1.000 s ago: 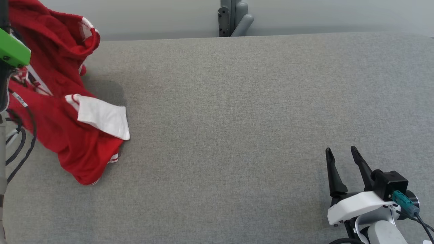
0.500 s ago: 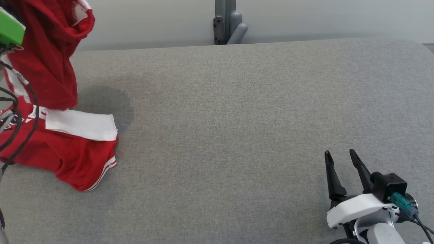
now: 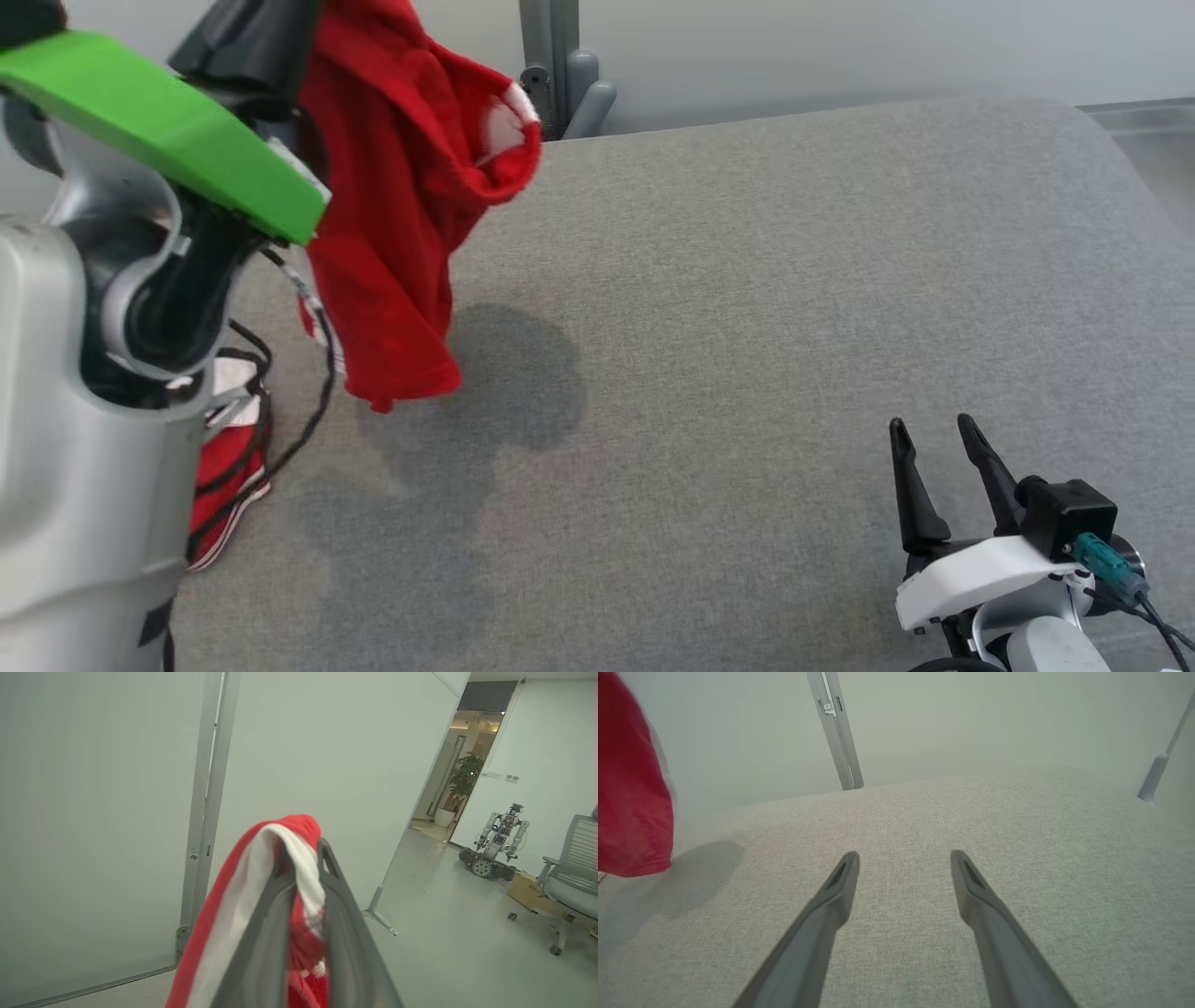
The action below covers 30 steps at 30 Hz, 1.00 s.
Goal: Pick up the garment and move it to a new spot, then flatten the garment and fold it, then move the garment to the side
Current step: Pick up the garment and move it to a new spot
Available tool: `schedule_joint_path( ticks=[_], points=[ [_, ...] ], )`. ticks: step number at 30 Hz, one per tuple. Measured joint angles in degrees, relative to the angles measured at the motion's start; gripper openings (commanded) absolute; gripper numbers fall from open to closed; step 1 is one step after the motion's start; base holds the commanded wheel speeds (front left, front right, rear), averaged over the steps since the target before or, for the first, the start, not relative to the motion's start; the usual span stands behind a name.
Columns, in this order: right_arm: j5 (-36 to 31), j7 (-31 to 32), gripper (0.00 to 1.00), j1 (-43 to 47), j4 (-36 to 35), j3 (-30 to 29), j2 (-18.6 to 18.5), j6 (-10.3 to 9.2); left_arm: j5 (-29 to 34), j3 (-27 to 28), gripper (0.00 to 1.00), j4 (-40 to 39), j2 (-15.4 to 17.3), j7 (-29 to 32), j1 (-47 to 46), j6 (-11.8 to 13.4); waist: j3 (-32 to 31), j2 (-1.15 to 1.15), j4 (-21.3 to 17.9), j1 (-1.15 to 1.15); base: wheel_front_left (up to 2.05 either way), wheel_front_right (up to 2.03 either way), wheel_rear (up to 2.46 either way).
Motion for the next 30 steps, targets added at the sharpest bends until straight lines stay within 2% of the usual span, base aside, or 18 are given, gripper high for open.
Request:
schedule_joint_path(
  ticks=[5,11,14,20,27,30],
  points=[
    [0.2,0.0,1.0,0.0,0.2,0.4,0.0,0.0,-1.1,-4.5,0.0,-4.1,-5.2,-0.2,3.4,0.9,0.0,0.0,-3.1,0.0,0.0,0.0,0.0],
    [0.2,0.0,1.0,0.0,0.4,0.8,0.0,0.0,-1.1,-10.0,0.0,-5.0,-11.4,-2.0,4.5,0.9,0.2,0.0,-7.1,0.0,0.0,0.0,0.0],
    [0.3,0.0,1.0,0.0,0.5,1.1,0.0,0.0,2.4,-12.9,0.0,-2.5,-12.3,-3.7,4.2,0.8,0.3,0.0,-9.1,0.0,0.0,0.0,0.0],
    [0.9,0.0,1.0,0.0,0.5,1.5,0.0,0.0,3.0,-15.3,0.0,8.2,-14.3,-8.7,4.5,1.0,0.7,0.0,-12.6,0.0,0.0,0.0,0.0],
    [1.7,0.0,1.0,0.0,0.4,1.2,0.0,0.0,2.6,-16.6,0.0,18.7,-14.7,-10.9,5.2,0.3,1.9,0.0,-14.5,0.0,0.0,0.0,0.0],
    [1.7,0.0,1.0,0.2,0.4,0.8,0.0,0.0,2.7,-16.1,0.0,22.4,-13.7,-12.1,5.7,-0.1,2.2,0.0,-14.5,0.0,0.0,0.0,0.0]
  ],
)
